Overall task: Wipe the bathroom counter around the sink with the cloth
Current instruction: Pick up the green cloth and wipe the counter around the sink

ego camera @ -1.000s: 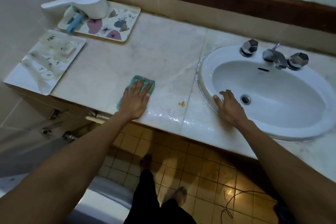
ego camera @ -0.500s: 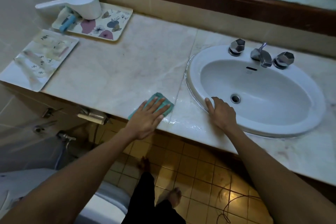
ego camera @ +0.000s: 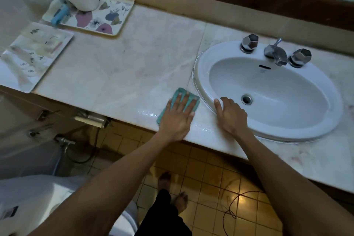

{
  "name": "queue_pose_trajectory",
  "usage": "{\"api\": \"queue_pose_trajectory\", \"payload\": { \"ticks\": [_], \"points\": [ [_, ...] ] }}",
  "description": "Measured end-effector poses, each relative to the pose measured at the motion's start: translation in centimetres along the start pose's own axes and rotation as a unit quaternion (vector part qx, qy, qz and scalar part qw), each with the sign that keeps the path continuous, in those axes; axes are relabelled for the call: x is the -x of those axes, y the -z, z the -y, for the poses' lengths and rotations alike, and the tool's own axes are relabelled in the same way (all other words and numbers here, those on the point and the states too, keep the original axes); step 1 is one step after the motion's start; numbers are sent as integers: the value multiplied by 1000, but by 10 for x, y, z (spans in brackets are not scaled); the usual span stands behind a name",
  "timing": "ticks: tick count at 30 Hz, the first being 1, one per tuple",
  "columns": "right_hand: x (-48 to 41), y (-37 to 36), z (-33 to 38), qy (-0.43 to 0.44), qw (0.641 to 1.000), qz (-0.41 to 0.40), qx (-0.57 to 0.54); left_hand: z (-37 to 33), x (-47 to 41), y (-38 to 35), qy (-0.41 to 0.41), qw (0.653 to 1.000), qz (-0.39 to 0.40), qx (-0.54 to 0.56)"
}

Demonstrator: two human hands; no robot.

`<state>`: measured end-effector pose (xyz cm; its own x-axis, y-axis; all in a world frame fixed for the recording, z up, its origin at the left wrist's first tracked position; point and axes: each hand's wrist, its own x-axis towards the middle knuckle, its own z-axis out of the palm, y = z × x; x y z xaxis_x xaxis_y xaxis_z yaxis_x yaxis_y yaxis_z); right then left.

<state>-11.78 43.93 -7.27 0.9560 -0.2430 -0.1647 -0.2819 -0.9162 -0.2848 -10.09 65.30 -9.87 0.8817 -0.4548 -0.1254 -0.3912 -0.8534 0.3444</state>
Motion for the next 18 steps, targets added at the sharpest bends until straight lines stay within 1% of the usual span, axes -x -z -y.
{"api": "queue_pose_trajectory", "payload": {
  "ticks": [2, 3, 4, 5, 7, 9, 12, 13, 14, 15, 18],
  "points": [
    [0, 0, -1, -2, 1000, 1, -3, 21, 34, 2, -90, 995, 28, -34],
    [0, 0, -1, -2, 1000, 1, -4, 41, 45, 8, -114, 992, 36, -47],
    [0, 0, -1, -2, 1000, -1, -5, 65, 50, 17, -118, 991, 31, -61],
    [0, 0, -1, -2, 1000, -3, -6, 88, 50, 26, -103, 992, 23, -73],
    [1, 0, -1, -6, 1000, -7, -4, 126, 36, 44, -28, 997, 10, -73],
    [1, -1, -1, -8, 1000, -8, -4, 136, 11, 52, 53, 997, -10, -58],
    [1, -1, 1, -17, 1000, -2, -10, 97, -27, 41, 173, 983, -56, -35],
    [1, -1, 3, -21, 1000, 1, -13, 76, -35, 34, 194, 979, -62, -27],
    [2, 0, 4, -25, 1000, 6, -18, 54, -39, 26, 192, 979, -60, -21],
    [2, 2, 6, -30, 999, 14, -24, 32, -40, 17, 170, 984, -57, -13],
    [4, 10, 7, -52, 996, 44, -51, -30, -18, -6, 64, 997, -36, 11]
  ]
}}
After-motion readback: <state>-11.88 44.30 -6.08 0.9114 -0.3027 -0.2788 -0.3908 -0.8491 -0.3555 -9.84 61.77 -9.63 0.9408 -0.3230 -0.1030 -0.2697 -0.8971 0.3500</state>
